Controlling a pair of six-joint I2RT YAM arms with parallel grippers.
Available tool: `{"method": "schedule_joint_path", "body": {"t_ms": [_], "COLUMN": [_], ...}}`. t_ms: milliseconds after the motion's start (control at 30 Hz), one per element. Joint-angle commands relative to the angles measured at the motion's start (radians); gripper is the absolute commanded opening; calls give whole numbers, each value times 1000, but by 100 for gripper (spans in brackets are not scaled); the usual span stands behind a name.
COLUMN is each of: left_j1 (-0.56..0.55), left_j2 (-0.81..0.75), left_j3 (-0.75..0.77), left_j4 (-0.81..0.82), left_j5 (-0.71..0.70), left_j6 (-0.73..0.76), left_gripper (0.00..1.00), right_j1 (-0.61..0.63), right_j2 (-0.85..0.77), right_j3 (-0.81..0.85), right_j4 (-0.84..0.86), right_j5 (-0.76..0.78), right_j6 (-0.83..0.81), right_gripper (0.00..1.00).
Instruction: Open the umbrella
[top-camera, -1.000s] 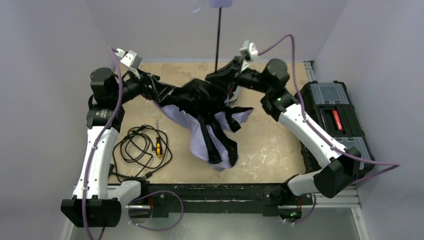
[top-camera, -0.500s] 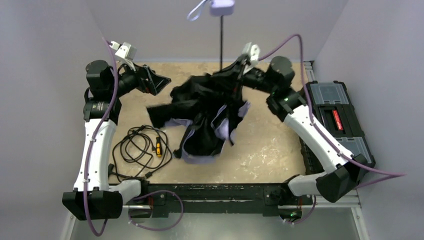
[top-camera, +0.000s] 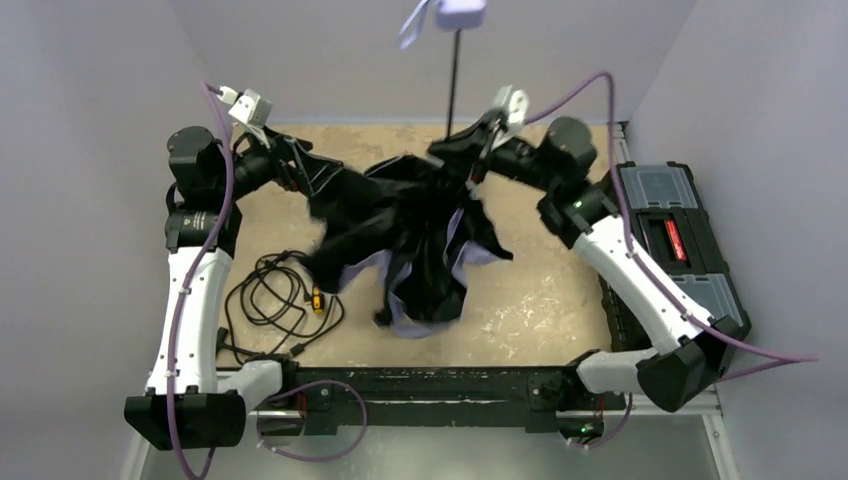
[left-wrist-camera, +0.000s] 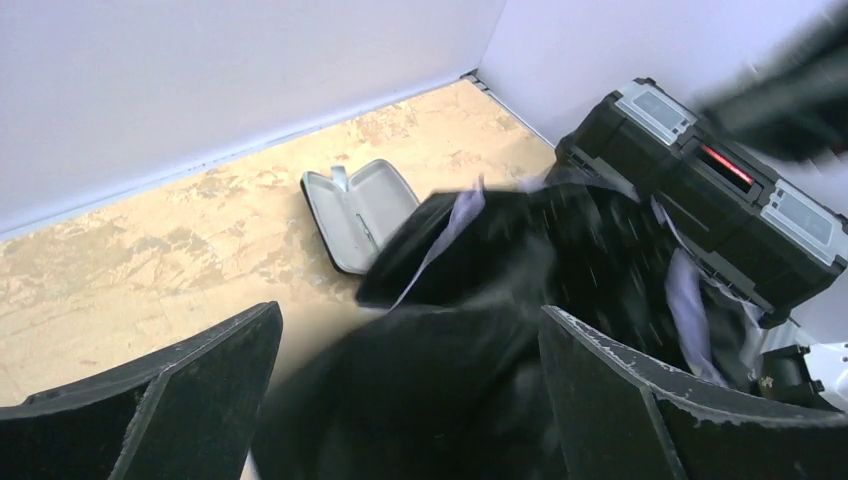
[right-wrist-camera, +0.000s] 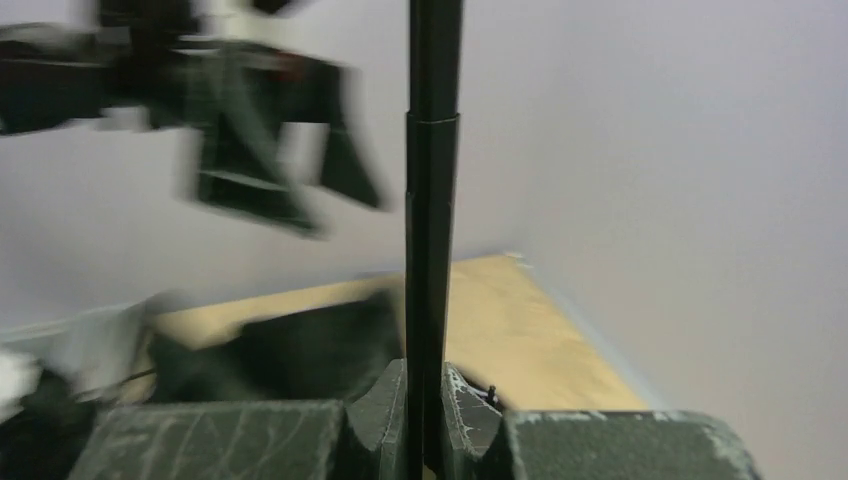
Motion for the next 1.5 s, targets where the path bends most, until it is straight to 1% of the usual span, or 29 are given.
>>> {"method": "schedule_joint_path", "body": {"t_ms": [0, 33, 67, 100, 167, 200, 233, 267, 300, 367, 400, 433, 500, 600, 667, 767, 867, 900, 933, 1033, 1167, 1233, 1300, 1367, 1467], "left_j1": [-4, -5, -8, -18, -49, -79, -105, -125, -142, -182, -202, -227, -280, -372, -422, -486, -566, -582, -593, -606, -613, -619, -631, -634, -634], "left_j2": [-24, -20, -18, -18, -28, -41, -56, -71, -86, -109, -118, -126, -133, -117, -90, -43, -4, 9, 25, 62, 82, 88, 96, 105, 114], "left_j3": [5, 5, 4, 1, -4, -8, -16, -24, -32, -40, -44, -50, -54, -39, -14, 14, 40, 54, 71, 100, 95, 90, 88, 94, 99], "left_j4": [34, 40, 47, 50, 29, 6, -12, -21, -22, -33, -32, -23, -16, -25, -35, -37, -71, -94, -115, -139, -90, -64, -50, -59, -82], "left_j5": [23, 33, 44, 55, 63, 58, 48, 44, 49, 57, 66, 81, 90, 93, 82, 49, 41, 40, 40, 31, -21, -36, -48, -10, 70], "left_j6": [20, 17, 15, 20, 75, 124, 164, 197, 219, 287, 322, 358, 442, 565, 607, 657, 749, 767, 778, 767, 731, 702, 683, 686, 712], "left_gripper": [100, 100, 100, 100, 100, 100, 100, 100, 100, 100, 100, 98, 94, 87, 82, 68, 49, 44, 41, 36, 35, 33, 32, 32, 32], "right_j1": [-212, -203, -161, -94, 33, 64, 71, 66, 17, -92, -120, -124, -87, -22, -7, 3, 20, 25, 32, 45, 63, 72, 72, 72, 72], "right_j2": [27, 24, 18, 10, -30, -52, -68, -75, -75, -61, -48, -40, -42, -65, -80, -96, -101, -104, -106, -116, -130, -139, -146, -152, -152], "right_j3": [94, 80, 65, 60, 26, -2, -18, -16, -7, -3, 15, 32, 17, -21, -36, -45, -52, -55, -58, -70, -82, -94, -116, -141, -155], "right_j4": [136, 167, 194, 174, 165, 183, 180, 155, 131, 182, 184, 165, 222, 242, 244, 240, 246, 250, 251, 248, 242, 244, 281, 344, 366], "right_j5": [75, 79, 76, 86, 84, 82, 87, 90, 104, 65, 45, 36, 4, 5, 13, 23, 30, 27, 26, 27, 52, 97, 100, 42, -6], "right_j6": [-46, -15, 46, 67, 88, 121, 131, 101, 57, 101, 115, 107, 180, 201, 207, 204, 214, 215, 208, 183, 138, 127, 138, 159, 167], "right_gripper": [0, 0, 0, 0, 0, 0, 0, 0, 0, 0, 0, 0, 0, 0, 0, 0, 0, 0, 0, 0, 0, 0, 0, 0, 0]}}
